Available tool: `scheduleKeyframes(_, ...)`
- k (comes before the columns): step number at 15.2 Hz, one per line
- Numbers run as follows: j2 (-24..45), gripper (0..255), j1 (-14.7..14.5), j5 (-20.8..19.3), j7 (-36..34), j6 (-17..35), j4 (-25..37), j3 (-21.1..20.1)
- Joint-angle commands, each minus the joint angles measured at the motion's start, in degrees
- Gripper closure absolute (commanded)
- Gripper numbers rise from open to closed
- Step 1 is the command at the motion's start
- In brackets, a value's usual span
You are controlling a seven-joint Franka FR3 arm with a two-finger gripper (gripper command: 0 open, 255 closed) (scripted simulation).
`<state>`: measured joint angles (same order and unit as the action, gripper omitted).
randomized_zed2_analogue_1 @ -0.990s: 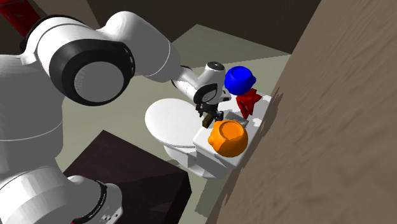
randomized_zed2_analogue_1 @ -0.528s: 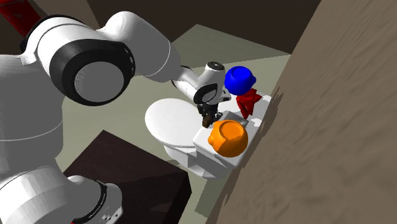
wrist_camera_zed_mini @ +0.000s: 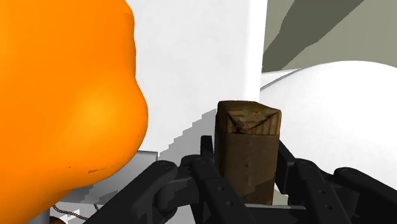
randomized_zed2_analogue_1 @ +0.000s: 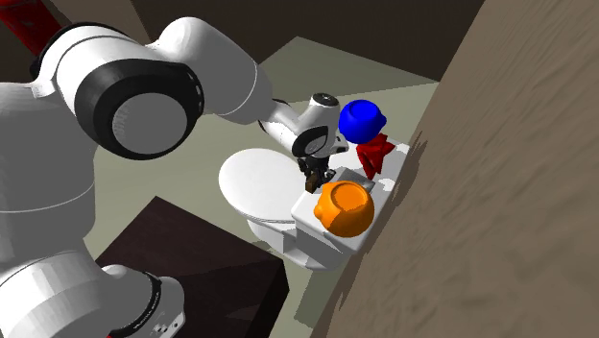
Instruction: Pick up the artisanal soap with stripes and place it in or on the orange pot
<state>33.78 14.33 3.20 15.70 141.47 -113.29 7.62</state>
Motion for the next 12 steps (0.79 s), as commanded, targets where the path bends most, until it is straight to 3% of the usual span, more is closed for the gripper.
scheduleKeyframes(1, -0.6, 255, -0.1, -0.1, 0.0, -0.5, -0.1, 0.1)
scheduleKeyframes(12, -7.4, 255, -0.7, -1.1, -0.5, -6.6, -0.8, 0.9)
